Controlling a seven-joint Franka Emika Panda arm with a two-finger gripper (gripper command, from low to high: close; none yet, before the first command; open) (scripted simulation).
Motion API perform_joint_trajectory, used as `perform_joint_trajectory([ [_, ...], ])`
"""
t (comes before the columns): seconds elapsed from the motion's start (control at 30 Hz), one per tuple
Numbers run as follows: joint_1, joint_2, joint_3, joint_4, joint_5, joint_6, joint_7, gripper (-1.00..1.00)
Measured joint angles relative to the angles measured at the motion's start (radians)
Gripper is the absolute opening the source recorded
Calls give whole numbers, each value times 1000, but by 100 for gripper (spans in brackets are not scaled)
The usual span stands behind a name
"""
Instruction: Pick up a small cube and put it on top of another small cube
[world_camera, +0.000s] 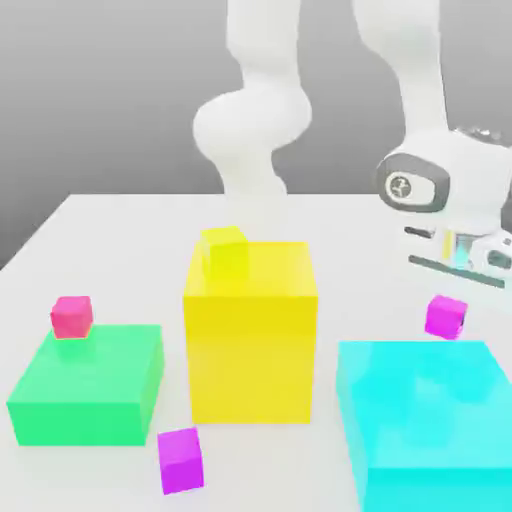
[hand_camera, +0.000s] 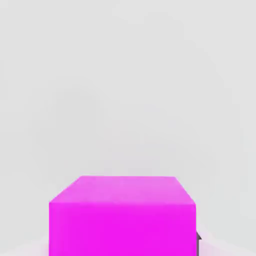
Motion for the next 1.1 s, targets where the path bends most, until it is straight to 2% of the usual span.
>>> perform_joint_trajectory([
  [0.17, -31, 4, -76, 69, -123, 6, 50, -100],
  [0.4, -255, 42, -211, 191, -204, -15, 13, -100],
  [0.6, -470, 114, -332, 295, -143, -87, -171, -100],
  [0.87, -740, 206, -459, 360, -40, -177, -432, -100],
  [1.1, -822, 174, -446, 352, -43, -210, -711, -100],
])
